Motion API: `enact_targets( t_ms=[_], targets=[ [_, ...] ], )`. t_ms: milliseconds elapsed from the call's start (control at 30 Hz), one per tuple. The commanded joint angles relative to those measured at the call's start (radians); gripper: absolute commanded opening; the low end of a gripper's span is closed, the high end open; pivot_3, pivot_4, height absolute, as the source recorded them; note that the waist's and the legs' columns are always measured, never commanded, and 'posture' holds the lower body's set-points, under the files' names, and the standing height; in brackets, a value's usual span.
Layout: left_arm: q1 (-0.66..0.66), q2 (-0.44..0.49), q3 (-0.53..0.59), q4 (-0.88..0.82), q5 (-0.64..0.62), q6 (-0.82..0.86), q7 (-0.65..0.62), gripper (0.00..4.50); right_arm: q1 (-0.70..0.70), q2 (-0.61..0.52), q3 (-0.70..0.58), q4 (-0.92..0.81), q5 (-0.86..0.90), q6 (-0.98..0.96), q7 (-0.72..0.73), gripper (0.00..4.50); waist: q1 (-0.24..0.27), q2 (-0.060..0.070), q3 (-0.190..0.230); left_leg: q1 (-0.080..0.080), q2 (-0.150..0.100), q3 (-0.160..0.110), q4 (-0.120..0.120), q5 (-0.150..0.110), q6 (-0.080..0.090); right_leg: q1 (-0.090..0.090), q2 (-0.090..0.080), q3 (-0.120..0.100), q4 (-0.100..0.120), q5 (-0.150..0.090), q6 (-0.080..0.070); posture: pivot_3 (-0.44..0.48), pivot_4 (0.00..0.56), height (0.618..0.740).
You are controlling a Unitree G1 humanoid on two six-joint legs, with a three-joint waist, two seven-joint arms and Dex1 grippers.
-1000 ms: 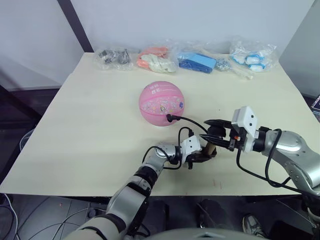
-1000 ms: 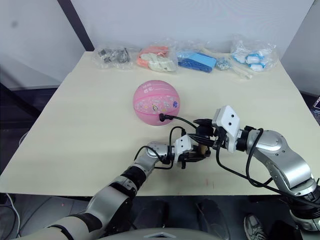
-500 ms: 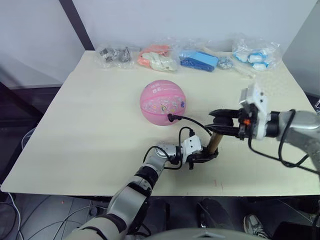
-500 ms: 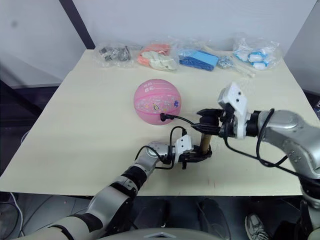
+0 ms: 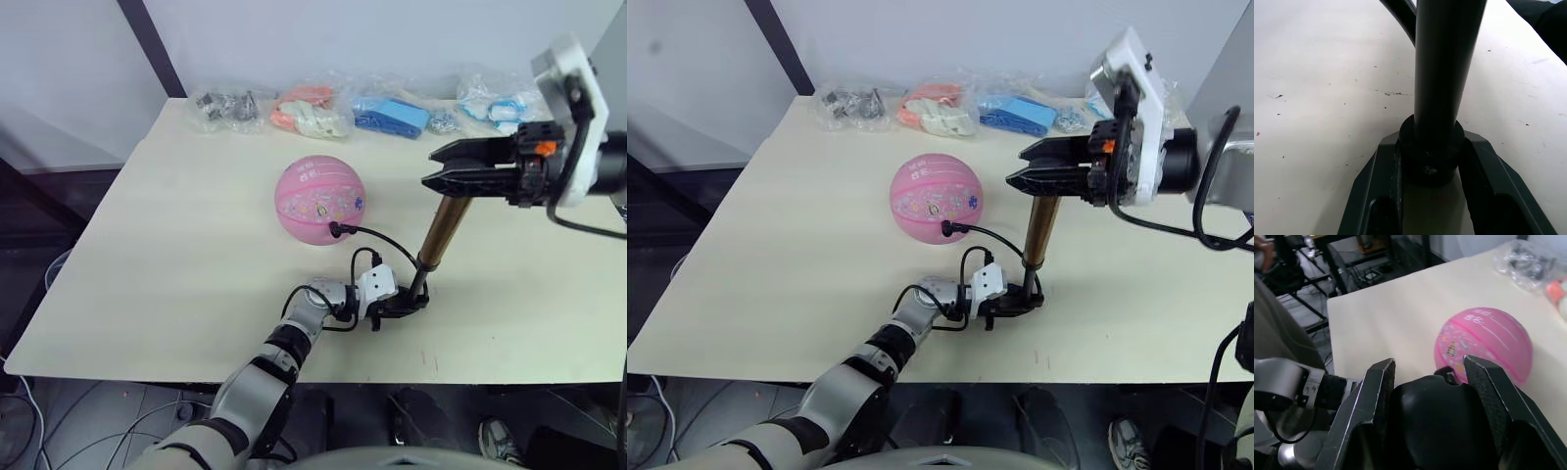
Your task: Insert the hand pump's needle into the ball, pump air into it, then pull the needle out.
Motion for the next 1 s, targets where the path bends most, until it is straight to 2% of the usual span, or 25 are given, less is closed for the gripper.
enact_targets(
  t_ms=[33, 133, 267, 633, 1000],
  targets=[
    [0.027, 0.012, -0.014, 0.042, 0.027, 0.023, 0.005, 1.12, -0.119, -0.012, -0.042, 0.033, 0.049, 0.023, -0.025, 1.74, 0.000, 0.001, 0.001, -0.001, 0.000, 0.000, 0.000, 0.000, 0.000, -0.002, 0.000, 0.000, 0.001, 0.000, 0.000, 0.000, 0.150, 0.738],
    [0.028, 0.013, -0.015, 0.039, 0.025, 0.024, 0.005, 1.12, -0.159, -0.016, -0.041, 0.070, 0.057, 0.053, -0.034, 1.74, 0.001, 0.001, 0.000, -0.014, 0.000, 0.000, 0.002, 0.000, 0.000, -0.015, 0.000, 0.001, 0.004, 0.000, 0.000, 0.000, 0.150, 0.738],
    [0.028, 0.015, -0.016, 0.039, 0.024, 0.023, 0.004, 1.12, -0.121, -0.013, -0.037, 0.050, 0.029, 0.030, -0.019, 1.74, 0.002, 0.001, 0.001, -0.015, -0.001, 0.002, 0.002, 0.000, 0.000, -0.015, -0.001, 0.001, 0.002, 0.000, 0.000, 0.000, 0.150, 0.738],
    [0.010, 0.007, -0.014, 0.060, 0.027, 0.019, 0.009, 1.12, 0.324, 0.083, 0.045, -0.227, -0.131, -0.167, -0.058, 1.74, -0.004, -0.001, -0.003, -0.009, 0.000, 0.001, 0.007, 0.000, 0.000, -0.008, 0.002, 0.000, 0.005, 0.000, 0.000, 0.000, 0.150, 0.738],
    [0.027, 0.017, -0.016, 0.034, 0.024, 0.019, 0.005, 1.12, 0.618, 0.159, 0.247, -0.259, -0.434, -0.416, -0.022, 1.74, -0.005, -0.005, -0.006, 0.004, 0.001, 0.000, 0.005, 0.000, 0.000, 0.005, 0.004, 0.000, 0.002, 0.000, 0.000, 0.000, 0.150, 0.738]
  ],
)
